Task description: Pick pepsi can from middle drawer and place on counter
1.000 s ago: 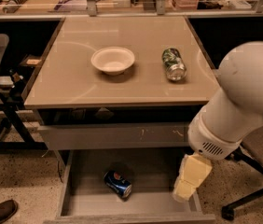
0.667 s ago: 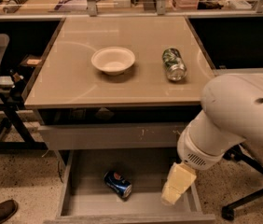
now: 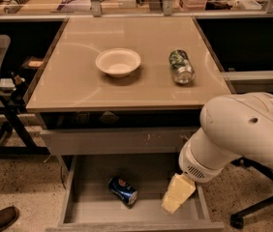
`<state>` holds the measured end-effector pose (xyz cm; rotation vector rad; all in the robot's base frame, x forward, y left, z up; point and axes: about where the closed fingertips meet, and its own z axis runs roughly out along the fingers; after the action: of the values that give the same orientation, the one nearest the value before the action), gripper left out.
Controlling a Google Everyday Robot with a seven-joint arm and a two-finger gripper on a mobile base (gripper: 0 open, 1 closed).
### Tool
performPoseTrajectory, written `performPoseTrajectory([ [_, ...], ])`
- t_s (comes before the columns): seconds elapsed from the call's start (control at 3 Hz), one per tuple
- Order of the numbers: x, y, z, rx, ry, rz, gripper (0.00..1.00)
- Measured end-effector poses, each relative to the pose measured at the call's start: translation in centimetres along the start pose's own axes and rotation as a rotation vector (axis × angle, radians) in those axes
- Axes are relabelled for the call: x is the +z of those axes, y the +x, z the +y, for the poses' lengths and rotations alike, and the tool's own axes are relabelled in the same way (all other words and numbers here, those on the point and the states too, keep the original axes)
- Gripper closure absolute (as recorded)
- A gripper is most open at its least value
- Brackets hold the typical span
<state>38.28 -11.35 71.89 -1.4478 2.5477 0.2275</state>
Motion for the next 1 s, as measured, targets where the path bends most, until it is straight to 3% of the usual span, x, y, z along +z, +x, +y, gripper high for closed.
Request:
performPoseTrajectory([
  [0.33, 2.9, 0.1, 1.5, 0.03, -0.014, 0.008, 0.0],
  [0.67, 10.6, -1.5, 3.4, 0.101, -0.055, -0.008, 0.0],
  [1.0, 10.6, -1.5, 3.4, 0.101, -0.055, -0.008, 0.0],
])
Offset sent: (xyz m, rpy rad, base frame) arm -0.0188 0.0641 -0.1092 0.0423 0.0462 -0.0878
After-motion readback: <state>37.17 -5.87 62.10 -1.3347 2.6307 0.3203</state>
